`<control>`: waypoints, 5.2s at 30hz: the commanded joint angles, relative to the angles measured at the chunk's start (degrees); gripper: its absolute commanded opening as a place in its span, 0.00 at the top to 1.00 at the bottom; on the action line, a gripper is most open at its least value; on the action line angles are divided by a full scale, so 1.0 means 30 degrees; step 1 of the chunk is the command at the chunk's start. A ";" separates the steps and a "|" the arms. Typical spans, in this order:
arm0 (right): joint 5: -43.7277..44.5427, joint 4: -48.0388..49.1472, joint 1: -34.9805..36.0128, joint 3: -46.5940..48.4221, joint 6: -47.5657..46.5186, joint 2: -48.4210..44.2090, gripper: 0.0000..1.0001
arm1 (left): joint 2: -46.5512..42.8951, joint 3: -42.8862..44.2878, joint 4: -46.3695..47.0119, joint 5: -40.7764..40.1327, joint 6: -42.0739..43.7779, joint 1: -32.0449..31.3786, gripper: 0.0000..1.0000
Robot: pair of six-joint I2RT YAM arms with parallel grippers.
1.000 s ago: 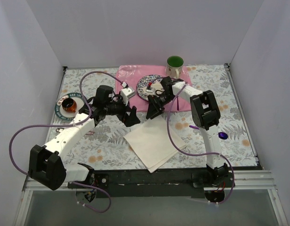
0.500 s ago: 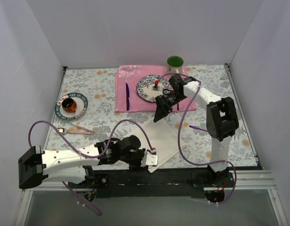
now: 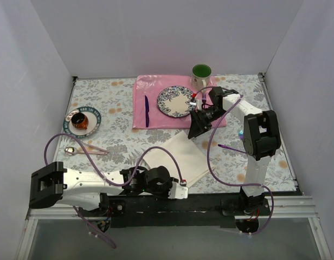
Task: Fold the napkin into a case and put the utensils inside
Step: Smooth out the square-folded napkin at the center of the board, then pick up the top corner of the square folded napkin from the center of the board.
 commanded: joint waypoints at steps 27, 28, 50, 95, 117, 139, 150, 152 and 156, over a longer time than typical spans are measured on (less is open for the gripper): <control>-0.0652 0.0367 -0.0230 0.0162 0.0326 -0.0126 0.06 | 0.1371 -0.1198 0.2342 -0.1599 -0.0199 -0.0324 0.70; -0.0681 0.0367 -0.0230 0.0162 0.0355 -0.0126 0.06 | 0.1341 -0.1169 0.2342 -0.1599 -0.0199 -0.0324 0.71; -0.1062 0.0192 -0.0172 0.0396 0.0326 0.0079 0.06 | 0.0696 -0.0231 0.1609 -0.1511 -0.0375 -0.0324 0.97; -0.1326 0.0163 -0.0171 0.0425 0.0326 0.0489 0.05 | 0.2807 0.0266 0.2078 -0.3650 -0.1137 -0.0646 0.66; -0.1413 0.0133 -0.0200 0.0425 0.0267 0.0547 0.05 | 0.1780 0.0444 0.0993 -0.2361 -0.0903 -0.0646 0.66; -0.1531 0.0045 -0.0200 0.0630 0.0267 0.0811 0.04 | 0.3275 0.0707 0.1756 -0.2742 -0.0873 -0.0646 0.70; -0.1735 -0.0043 -0.0200 0.0630 0.0208 0.0870 0.04 | 0.1752 0.0793 0.0878 -0.3563 -0.0727 -0.0646 0.78; -0.1765 -0.0042 -0.0171 0.0601 0.0179 0.0841 0.04 | 0.1518 0.0969 0.0586 -0.3504 -0.0756 -0.0646 0.80; -0.1765 -0.0043 -0.0171 0.0660 0.0208 0.0841 0.04 | 0.1458 0.1234 0.0408 -0.3328 -0.0698 -0.0646 0.81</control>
